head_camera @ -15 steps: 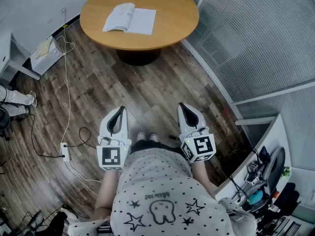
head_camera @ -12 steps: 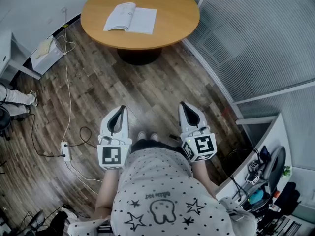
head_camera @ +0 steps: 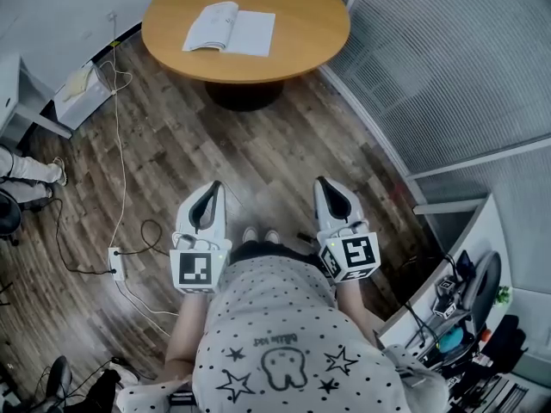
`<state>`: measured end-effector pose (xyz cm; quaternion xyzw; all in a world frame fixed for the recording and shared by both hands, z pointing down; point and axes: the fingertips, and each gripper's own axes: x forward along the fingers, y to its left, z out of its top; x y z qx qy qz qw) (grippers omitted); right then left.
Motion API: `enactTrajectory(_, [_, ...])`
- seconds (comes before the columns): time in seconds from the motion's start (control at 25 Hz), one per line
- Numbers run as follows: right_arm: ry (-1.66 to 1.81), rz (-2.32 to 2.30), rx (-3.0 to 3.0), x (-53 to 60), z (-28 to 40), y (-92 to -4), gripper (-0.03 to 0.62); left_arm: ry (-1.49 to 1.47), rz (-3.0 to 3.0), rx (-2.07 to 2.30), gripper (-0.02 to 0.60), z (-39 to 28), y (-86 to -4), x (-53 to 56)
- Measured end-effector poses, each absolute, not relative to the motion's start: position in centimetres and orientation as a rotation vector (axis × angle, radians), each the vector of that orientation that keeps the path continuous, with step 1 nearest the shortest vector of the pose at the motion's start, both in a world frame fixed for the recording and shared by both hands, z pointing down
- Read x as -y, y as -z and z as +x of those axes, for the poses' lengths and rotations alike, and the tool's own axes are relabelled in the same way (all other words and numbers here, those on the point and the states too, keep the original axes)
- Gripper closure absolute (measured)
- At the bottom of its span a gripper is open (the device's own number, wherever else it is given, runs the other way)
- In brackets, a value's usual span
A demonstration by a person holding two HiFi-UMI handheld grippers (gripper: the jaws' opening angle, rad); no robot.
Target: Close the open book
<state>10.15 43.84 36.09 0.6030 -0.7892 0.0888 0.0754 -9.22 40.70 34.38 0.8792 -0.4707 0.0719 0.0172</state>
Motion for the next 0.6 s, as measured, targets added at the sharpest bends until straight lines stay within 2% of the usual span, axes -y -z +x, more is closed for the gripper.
enactTrajectory(0.6, [-0.273,1.765,2.381,-43.0,7.2,-37.3,0.589,-0.271,2.699,1.479,0.571,-13.0,-35.6,-39.8])
